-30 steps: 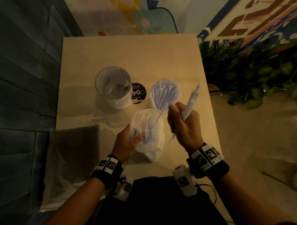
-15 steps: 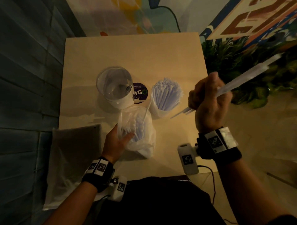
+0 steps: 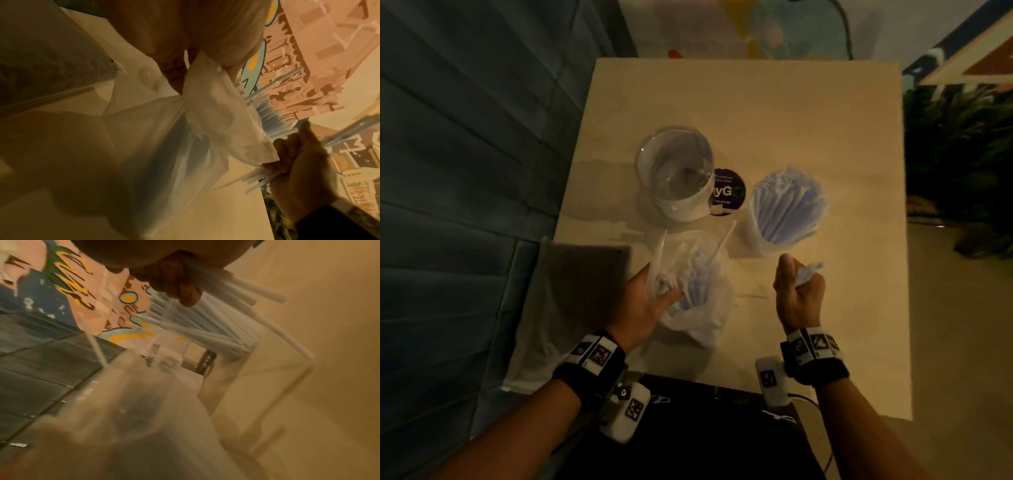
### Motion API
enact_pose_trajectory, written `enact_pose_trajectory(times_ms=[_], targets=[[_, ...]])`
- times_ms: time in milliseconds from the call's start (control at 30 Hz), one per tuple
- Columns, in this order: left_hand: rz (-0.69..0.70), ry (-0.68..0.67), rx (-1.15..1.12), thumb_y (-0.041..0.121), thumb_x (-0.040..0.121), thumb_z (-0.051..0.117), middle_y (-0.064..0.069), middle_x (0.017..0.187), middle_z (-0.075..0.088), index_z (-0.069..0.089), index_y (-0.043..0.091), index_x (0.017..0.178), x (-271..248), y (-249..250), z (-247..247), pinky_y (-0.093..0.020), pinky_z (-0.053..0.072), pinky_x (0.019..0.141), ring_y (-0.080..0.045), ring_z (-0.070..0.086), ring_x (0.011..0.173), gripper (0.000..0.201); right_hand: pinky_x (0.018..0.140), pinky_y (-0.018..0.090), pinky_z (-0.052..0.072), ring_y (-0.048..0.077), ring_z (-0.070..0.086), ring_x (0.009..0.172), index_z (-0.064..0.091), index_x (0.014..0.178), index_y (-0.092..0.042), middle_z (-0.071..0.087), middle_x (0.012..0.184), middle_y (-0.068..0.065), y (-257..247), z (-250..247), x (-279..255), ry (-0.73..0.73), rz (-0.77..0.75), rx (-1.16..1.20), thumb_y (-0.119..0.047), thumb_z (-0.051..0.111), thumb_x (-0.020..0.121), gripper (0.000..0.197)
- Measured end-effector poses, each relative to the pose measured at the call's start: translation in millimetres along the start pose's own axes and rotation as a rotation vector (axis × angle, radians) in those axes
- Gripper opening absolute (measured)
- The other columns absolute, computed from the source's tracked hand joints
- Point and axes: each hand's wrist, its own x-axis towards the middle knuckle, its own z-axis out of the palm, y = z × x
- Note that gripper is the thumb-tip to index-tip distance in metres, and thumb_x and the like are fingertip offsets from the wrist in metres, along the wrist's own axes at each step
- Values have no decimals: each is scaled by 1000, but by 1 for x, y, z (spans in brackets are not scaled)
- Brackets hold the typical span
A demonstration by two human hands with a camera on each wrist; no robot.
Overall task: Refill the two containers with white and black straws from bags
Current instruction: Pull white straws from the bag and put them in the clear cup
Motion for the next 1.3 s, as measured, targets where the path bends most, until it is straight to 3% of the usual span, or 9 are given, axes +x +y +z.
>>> enact_pose_trajectory(times_ms=[133, 333, 433, 633, 700, 800, 967, 1133, 1300], targets=[[-12, -3, 15, 7, 81, 76, 7, 89, 73, 64, 26, 98, -9, 9, 0, -16, 53, 72, -4, 70, 86, 28, 53, 10, 29, 0, 30, 44, 34, 51, -15, 34, 47, -11, 38, 4, -8, -26, 94, -1, -45, 54, 99, 59], [-25, -53, 30, 11, 81, 75, 9, 91, 72, 63, 28, 99, -11, 15, 2, -20, 52, 74, -4, 70, 87, 28, 52, 33, 26, 2, 35, 39, 40, 50, -25, 38, 46, -9, 36, 1, -23, 27, 304, -53, -49, 58, 95, 53], [13, -64, 71, 18, 80, 77, 11, 91, 72, 63, 31, 99, -9, 13, 4, -27, 52, 77, -8, 69, 89, 27, 47, 43, 33, 16, 38, 48, 47, 57, -27, 39, 49, -8, -8, 0, -23, 40, 210, 149, -59, 55, 93, 48], [35, -129, 77, 25, 80, 78, 25, 100, 68, 60, 44, 106, -11, 18, 13, -17, 47, 83, 7, 62, 98, 37, 65, 36, 54, 10, 63, 64, 68, 88, -25, 68, 72, -11, -72, 14, -19, -275, -60, -10, -30, 70, 92, 7], [25, -138, 60, 27, 80, 79, 24, 98, 67, 60, 46, 102, -14, 19, 15, -17, 47, 83, 9, 61, 95, 35, 66, 39, 53, 15, 66, 72, 69, 82, -11, 69, 79, 4, -78, 15, -15, -235, -126, -36, -33, 62, 97, 28], [5, -112, -41, 49, 68, 83, 11, 95, 70, 65, 43, 98, -14, 19, 17, -36, 52, 91, -13, 66, 99, 35, 60, 15, 41, 2, 52, 65, 57, 77, -22, 56, 75, -11, -103, 1, -3, -114, -212, 48, -50, 42, 101, 39], [32, -93, 86, 32, 87, 72, 12, 99, 65, 59, 27, 114, -11, 24, 19, -30, 51, 84, -3, 61, 93, 31, 54, 28, 35, 22, 45, 54, 49, 77, -28, 49, 64, -4, -146, -22, 15, 1, -387, 179, -40, 34, 105, 34], [11, -83, 31, 33, 85, 73, 3, 107, 69, 62, 23, 115, -10, 25, 21, -35, 54, 89, -14, 64, 100, 34, 54, 10, 38, -1, 53, 58, 56, 80, -27, 54, 63, -14, -127, 0, 8, -260, -252, -118, -33, 48, 102, 25], [51, -74, 61, 26, 86, 73, 16, 98, 63, 60, 28, 112, -9, 28, 23, -27, 48, 88, -7, 61, 97, 29, 60, 22, 46, 1, 57, 59, 65, 91, -25, 63, 70, -10, -76, 30, -13, -584, -166, -407, -38, 65, 94, 14]])
